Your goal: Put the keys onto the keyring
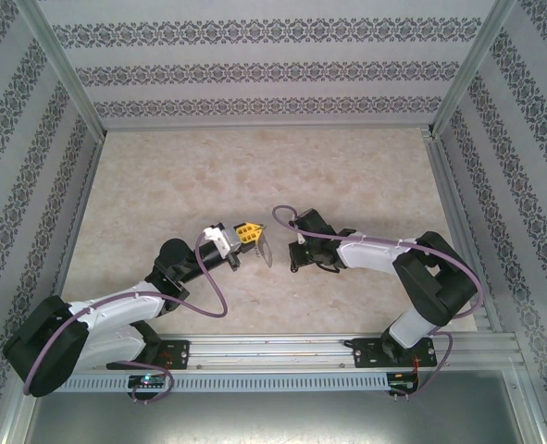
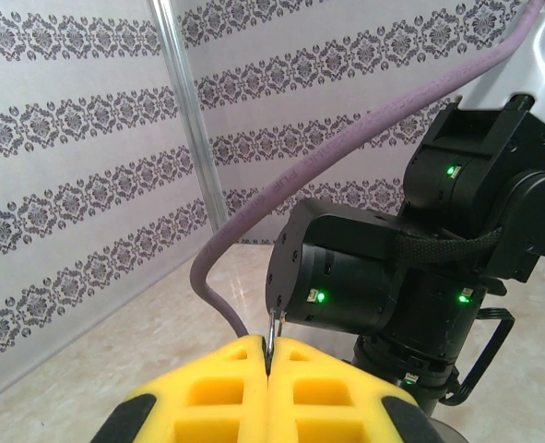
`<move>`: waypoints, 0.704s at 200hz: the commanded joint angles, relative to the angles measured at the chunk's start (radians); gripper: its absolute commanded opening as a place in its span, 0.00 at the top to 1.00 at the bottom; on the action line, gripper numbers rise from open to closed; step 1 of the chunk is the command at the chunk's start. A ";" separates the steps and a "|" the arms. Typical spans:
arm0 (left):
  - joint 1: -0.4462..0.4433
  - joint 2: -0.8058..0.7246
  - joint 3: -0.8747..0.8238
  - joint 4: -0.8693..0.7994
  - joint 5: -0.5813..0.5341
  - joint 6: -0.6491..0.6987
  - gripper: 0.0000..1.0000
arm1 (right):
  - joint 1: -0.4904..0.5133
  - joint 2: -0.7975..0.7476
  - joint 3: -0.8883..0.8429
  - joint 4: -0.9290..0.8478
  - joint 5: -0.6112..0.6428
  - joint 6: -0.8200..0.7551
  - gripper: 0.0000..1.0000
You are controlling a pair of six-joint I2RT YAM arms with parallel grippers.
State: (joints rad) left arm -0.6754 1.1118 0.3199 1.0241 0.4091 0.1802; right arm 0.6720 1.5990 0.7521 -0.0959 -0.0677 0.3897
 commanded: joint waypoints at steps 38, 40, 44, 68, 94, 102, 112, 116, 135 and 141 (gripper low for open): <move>-0.016 0.006 -0.001 0.044 0.000 0.020 1.00 | -0.078 -0.296 -0.076 0.076 -0.168 -0.017 1.00; -0.016 0.006 0.001 0.043 0.003 0.020 1.00 | -0.081 -0.305 -0.081 0.083 -0.183 -0.018 1.00; -0.016 0.007 0.002 0.041 0.003 0.021 1.00 | -0.088 -0.329 -0.091 0.098 -0.212 -0.026 1.00; -0.016 0.020 0.019 0.023 0.022 0.022 1.00 | -0.138 -0.475 -0.160 0.195 -0.368 -0.064 1.00; -0.016 0.032 0.040 0.001 0.044 0.021 1.00 | -0.194 -0.624 -0.224 0.265 -0.504 -0.089 1.00; -0.018 0.038 0.047 -0.002 0.050 0.019 1.00 | -0.206 -0.662 -0.238 0.281 -0.546 -0.095 1.00; -0.019 0.045 0.056 -0.007 0.054 0.018 1.00 | -0.217 -0.704 -0.252 0.294 -0.592 -0.101 1.00; -0.019 0.048 0.060 -0.010 0.056 0.019 1.00 | -0.220 -0.718 -0.256 0.295 -0.603 -0.104 1.00; -0.026 0.066 0.078 -0.017 0.062 0.021 1.00 | -0.228 -0.779 -0.267 0.299 -0.646 -0.106 1.00; -0.028 0.072 0.086 -0.020 0.066 0.021 1.00 | -0.230 -0.790 -0.267 0.301 -0.652 -0.103 1.00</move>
State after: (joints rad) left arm -0.6807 1.1694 0.3527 1.0000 0.4431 0.1806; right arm 0.4530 0.8619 0.5034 0.1448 -0.5949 0.3138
